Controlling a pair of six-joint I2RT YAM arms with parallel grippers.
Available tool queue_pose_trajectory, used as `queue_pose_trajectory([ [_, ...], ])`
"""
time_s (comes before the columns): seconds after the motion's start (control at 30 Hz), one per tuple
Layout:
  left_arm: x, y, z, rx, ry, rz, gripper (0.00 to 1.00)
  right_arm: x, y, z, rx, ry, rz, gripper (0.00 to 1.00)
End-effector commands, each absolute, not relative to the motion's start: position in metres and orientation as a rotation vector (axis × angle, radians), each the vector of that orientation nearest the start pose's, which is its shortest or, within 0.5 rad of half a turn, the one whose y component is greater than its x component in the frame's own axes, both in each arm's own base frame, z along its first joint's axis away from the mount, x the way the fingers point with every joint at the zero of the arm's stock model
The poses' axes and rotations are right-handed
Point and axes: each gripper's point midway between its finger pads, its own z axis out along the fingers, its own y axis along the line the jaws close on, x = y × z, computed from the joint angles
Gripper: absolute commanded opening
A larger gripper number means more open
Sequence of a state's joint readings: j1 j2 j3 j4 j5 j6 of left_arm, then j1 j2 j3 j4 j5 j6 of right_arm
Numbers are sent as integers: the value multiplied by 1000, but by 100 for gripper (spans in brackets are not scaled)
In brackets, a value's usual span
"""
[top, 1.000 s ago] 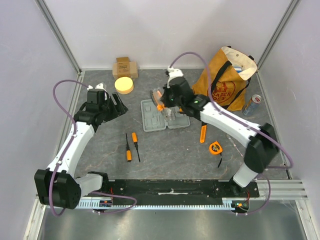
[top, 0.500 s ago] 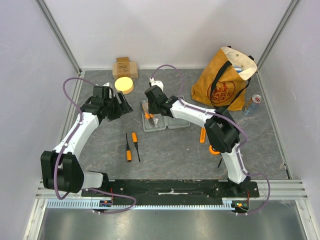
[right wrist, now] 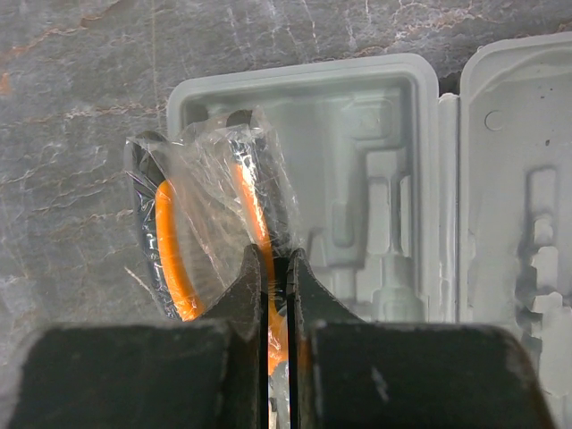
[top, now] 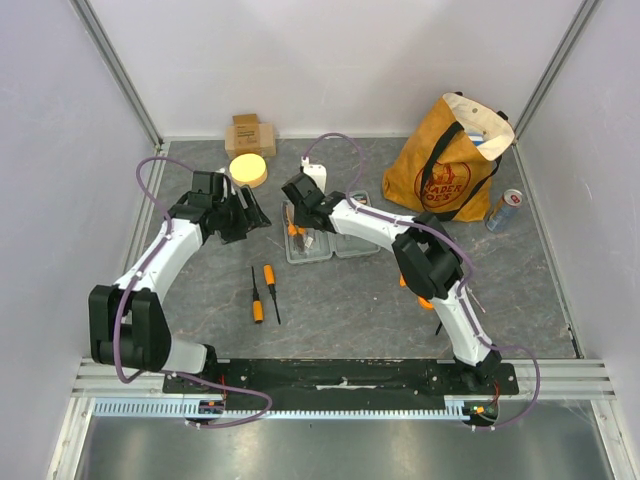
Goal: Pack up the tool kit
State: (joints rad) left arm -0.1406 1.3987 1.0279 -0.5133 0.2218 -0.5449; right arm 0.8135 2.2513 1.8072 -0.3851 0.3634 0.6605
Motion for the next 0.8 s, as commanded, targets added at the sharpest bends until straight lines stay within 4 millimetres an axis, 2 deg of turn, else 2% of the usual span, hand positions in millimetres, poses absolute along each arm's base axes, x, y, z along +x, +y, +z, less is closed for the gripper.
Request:
queue_pose_trajectory([
  [0.0, 355, -115, 146, -393, 2417, -622, 81, 439, 400, 82, 93, 2285, 303, 0],
  [0.1, 359, -119, 142, -396, 2421, -650, 81, 442, 394, 71, 111, 2296, 240, 0],
  [0.23, 367, -122, 136, -398, 2430, -666, 81, 444, 388, 68, 123, 2288, 193, 0],
  [0.43, 382, -129, 117, -396, 2465, -682, 81, 445, 386, 54, 108, 2300, 141, 0],
  [0.63, 398, -132, 101, -390, 2468, -676, 80, 447, 388, 53, 98, 2292, 126, 22],
  [0.77, 408, -136, 94, -382, 2471, -687, 80, 446, 394, 63, 89, 2288, 163, 28],
])
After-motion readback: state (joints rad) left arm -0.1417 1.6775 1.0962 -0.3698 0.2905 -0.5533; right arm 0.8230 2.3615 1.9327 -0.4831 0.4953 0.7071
